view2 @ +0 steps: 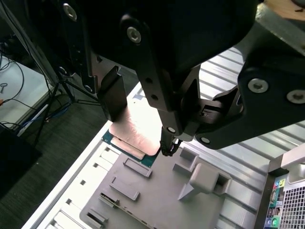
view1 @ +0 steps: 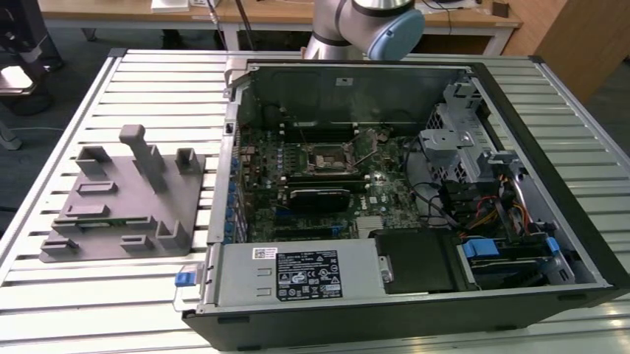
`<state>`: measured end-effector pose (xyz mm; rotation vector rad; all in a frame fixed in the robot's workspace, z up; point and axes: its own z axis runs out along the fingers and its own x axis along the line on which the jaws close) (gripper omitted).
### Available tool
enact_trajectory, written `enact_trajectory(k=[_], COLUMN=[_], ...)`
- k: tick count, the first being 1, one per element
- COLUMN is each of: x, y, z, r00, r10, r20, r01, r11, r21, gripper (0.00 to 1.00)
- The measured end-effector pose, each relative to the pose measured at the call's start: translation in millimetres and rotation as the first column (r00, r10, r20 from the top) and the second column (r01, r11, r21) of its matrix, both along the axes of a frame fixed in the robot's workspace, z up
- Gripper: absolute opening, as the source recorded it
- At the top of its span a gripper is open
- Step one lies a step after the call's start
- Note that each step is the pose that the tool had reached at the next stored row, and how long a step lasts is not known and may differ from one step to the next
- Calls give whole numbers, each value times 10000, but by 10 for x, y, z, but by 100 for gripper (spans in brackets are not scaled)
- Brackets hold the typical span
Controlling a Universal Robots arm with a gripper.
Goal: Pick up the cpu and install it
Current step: 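Pick up the cpu and move it towards the insertion slot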
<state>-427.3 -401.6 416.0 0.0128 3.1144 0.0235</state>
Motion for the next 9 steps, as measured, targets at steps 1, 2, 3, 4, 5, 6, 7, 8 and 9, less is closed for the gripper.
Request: enact_trajectory(k=[1, 2, 3, 4, 5, 6, 7, 8, 9], x=[8, 16, 24, 29, 33, 38, 42, 46, 49], y=[0, 0, 0, 1, 1, 0, 0, 0, 0], z=[0, 0, 0, 0, 0, 0, 0, 0, 0], r00=[10000, 10000, 10000, 10000, 10000, 10000, 10000, 10000, 10000], r10=[0, 0, 0, -1, -1, 0, 0, 0, 0], r20=[0, 0, 0, 0, 1, 0, 0, 1, 1], r01=[0, 0, 0, 1, 1, 0, 0, 0, 0], r11=[10000, 10000, 10000, 10000, 10000, 10000, 10000, 10000, 10000], r21=[1, 0, 0, 0, 1, 0, 0, 1, 1], gripper=[53, 53, 53, 53, 53, 53, 53, 53, 53])
